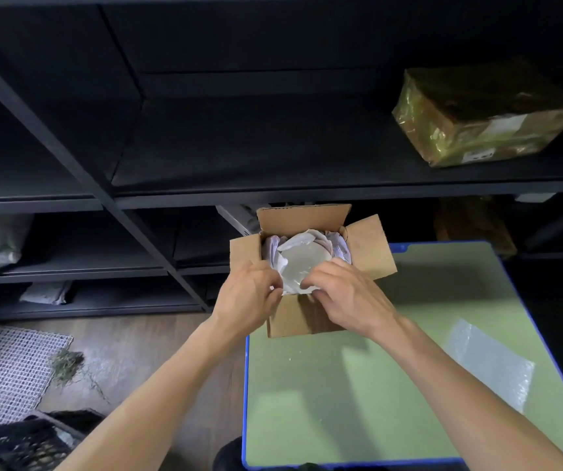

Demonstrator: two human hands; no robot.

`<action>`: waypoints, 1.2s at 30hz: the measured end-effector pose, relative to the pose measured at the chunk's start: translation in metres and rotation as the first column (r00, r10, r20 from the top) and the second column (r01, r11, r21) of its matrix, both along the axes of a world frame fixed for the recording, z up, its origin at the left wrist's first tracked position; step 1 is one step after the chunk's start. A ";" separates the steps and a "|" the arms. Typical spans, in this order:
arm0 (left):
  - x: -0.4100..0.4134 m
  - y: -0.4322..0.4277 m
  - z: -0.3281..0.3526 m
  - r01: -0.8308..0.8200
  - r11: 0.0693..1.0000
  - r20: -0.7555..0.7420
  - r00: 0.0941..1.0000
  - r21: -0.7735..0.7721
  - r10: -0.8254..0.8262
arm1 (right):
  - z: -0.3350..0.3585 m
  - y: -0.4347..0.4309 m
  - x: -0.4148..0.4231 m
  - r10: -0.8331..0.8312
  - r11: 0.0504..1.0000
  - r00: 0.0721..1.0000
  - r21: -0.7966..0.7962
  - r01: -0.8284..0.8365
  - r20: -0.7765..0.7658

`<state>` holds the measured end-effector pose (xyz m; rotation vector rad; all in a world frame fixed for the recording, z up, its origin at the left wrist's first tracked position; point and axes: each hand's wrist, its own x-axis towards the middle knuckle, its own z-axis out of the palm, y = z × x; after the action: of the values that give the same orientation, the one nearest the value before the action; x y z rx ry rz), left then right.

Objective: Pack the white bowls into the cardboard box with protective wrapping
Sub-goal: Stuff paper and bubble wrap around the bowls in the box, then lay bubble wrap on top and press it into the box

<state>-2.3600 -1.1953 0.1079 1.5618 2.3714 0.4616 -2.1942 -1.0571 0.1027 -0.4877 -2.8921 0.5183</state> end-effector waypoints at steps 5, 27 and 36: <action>0.016 0.001 -0.004 -0.075 0.997 0.019 0.997 -0.011 0.076 | -0.001 -0.002 0.007 0.067 0.997 0.998 -0.035 -0.068 -0.016; 0.210 0.081 -0.036 0.319 0.947 0.189 0.929 0.030 -0.319 | -0.048 0.050 0.233 -0.418 0.873 0.865 -0.140 0.467 0.276; 0.275 0.146 -0.083 0.459 0.848 0.163 0.888 -0.264 -0.430 | -0.065 0.042 0.341 -0.631 0.617 0.590 -0.136 0.775 0.504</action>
<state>-2.0851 -1.0498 0.0248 1.8150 1.8124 0.0708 -1.8533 -1.0151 0.0374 -1.9402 -2.5594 0.8423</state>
